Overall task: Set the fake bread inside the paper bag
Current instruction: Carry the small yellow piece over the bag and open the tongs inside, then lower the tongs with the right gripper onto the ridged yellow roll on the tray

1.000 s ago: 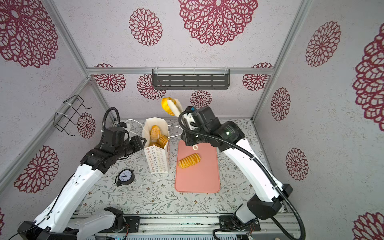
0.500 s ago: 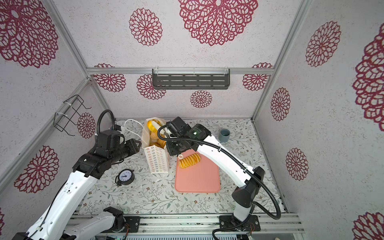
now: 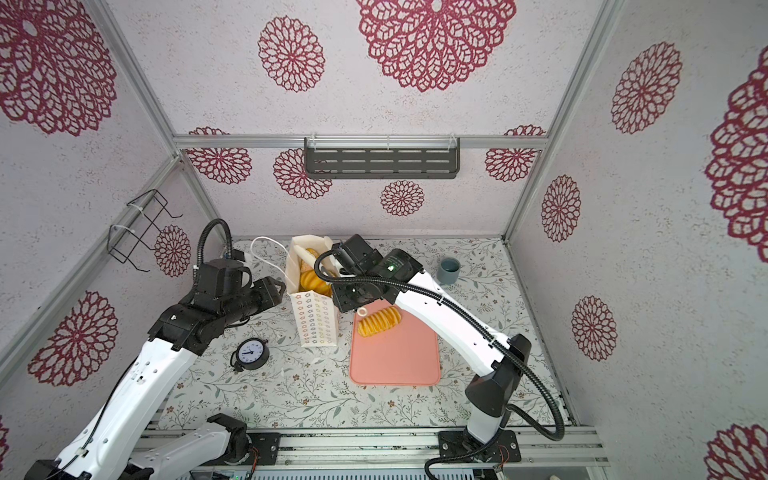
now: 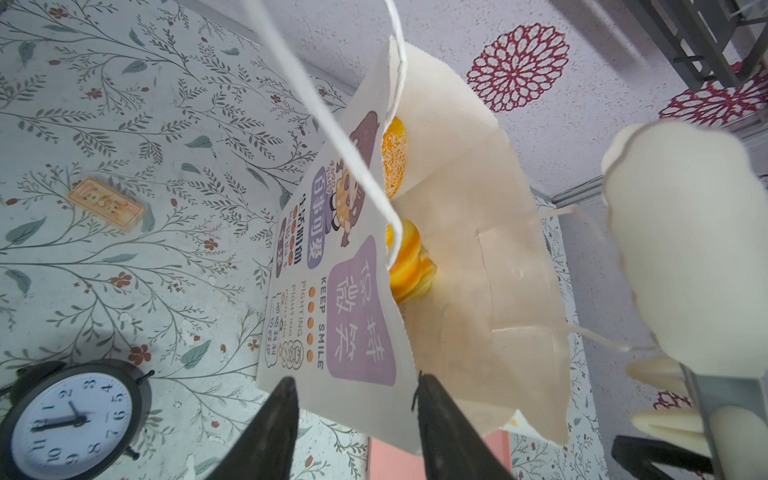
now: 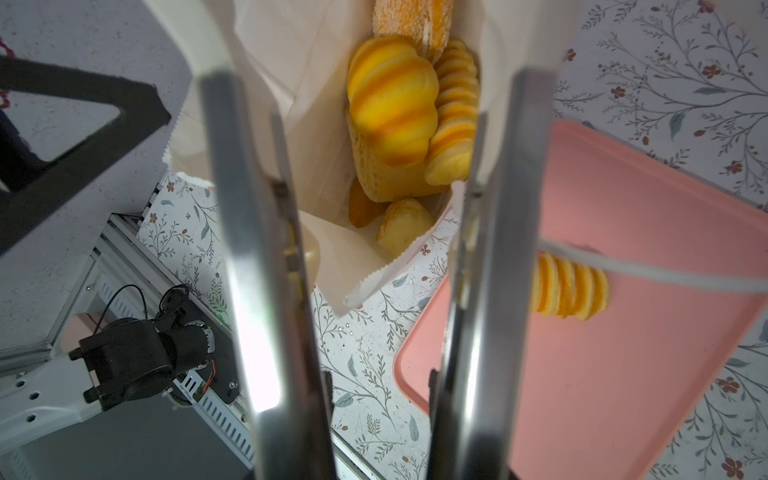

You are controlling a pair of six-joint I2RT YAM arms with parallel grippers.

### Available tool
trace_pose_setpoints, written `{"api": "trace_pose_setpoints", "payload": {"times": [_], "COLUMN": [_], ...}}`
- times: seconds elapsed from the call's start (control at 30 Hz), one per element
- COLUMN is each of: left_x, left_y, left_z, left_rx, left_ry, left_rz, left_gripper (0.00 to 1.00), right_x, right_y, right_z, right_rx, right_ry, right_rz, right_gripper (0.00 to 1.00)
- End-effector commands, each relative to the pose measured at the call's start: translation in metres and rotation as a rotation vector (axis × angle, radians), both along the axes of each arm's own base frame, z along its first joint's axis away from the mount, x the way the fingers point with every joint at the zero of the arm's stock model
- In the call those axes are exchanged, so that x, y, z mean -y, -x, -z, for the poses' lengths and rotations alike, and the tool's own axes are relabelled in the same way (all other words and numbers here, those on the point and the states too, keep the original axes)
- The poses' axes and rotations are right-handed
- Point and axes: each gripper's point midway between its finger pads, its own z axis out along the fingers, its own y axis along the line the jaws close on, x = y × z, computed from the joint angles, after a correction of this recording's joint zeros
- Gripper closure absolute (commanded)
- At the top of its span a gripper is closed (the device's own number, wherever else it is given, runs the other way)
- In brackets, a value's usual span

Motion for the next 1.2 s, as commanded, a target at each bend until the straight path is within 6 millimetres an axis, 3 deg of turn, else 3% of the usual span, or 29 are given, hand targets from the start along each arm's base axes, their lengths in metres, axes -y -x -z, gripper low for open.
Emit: {"api": "trace_pose_setpoints", "payload": {"times": [0.0,0.13,0.2,0.3,0.4,0.57,0.67,0.87,1.17], "left_x": [0.006,0.011,0.012,0.013,0.015,0.020,0.023,0.023,0.021], "left_y": [-0.006,-0.008,-0.008,-0.008,-0.008,-0.011,-0.012,-0.010,-0.012], "left_z": [-0.015,-0.020,-0.022,-0.023,-0.021,-0.014,-0.011,-0.006,-0.001], "left_rx": [0.033,0.042,0.046,0.049,0.044,0.026,0.021,0.015,0.014], "left_ry": [0.020,0.015,0.011,-0.004,-0.020,-0.040,-0.039,-0.045,-0.057], "left_rz": [0.011,0.021,0.023,0.023,0.026,0.035,0.042,0.043,0.027], "left_gripper": [0.49,0.48,0.48,0.47,0.45,0.43,0.43,0.42,0.42], "right_x": [0.028,0.066,0.087,0.118,0.141,0.141,0.135,0.127,0.129], "right_y": [0.000,0.006,0.011,0.020,0.033,0.062,0.072,0.076,0.072], "right_z": [-0.067,-0.080,-0.075,-0.044,0.005,0.084,0.116,0.153,0.181], "right_rx": [0.148,0.176,0.150,0.050,-0.073,-0.290,-0.384,-0.489,-0.589], "right_ry": [-0.118,-0.141,-0.166,-0.210,-0.220,-0.273,-0.310,-0.359,-0.398], "right_rz": [0.077,0.154,0.194,0.257,0.320,0.338,0.336,0.340,0.391], "right_gripper": [0.61,0.62,0.62,0.62,0.62,0.61,0.60,0.57,0.55]}}
